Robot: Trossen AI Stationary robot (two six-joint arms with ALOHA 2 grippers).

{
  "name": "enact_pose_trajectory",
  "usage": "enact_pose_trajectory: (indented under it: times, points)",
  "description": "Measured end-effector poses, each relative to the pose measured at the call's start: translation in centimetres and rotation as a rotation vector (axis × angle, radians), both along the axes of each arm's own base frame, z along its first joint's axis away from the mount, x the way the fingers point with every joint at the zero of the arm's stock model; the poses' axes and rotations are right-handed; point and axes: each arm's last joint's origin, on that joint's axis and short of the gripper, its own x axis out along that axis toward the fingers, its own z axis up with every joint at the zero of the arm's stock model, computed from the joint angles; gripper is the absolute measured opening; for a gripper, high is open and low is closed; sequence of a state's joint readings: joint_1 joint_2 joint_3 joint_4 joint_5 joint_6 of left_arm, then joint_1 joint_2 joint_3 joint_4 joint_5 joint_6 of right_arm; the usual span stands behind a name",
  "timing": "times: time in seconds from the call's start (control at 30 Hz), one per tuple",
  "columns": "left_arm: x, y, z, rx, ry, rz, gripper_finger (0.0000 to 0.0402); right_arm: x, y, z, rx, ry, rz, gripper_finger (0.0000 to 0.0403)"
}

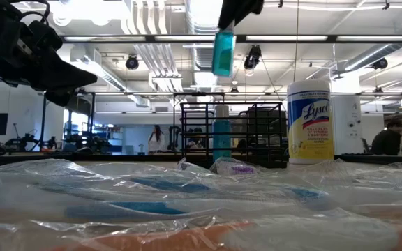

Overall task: Pick & Place toothbrushing station
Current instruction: Put the blue mouthwash into the mesh organizer

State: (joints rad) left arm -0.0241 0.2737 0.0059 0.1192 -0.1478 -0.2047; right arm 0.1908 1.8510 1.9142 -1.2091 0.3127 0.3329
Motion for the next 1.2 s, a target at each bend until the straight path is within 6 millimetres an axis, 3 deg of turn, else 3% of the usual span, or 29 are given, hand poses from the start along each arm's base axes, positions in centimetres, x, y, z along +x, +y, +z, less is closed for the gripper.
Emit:
enact_pose_trajectory:
  times: [0.07,0.47,1.2]
  points:
    - [0.0,0.0,0.0,0.0,0.0,0.0,0.0016,-0.5,0.1,0.1,0.019,0.004,0.012,0.0091]
    - [0.0,0.0,0.0,-0.005,-0.001,0.003,0.0019,-0.5,0.1,-4.0,0.022,0.103,0.015,0.0091]
    - [0.0,0.0,0.0,-0.003,0.0,0.004,0.0021,0.1,-0.1,-5.1,0.058,0.062,0.02,0.0091]
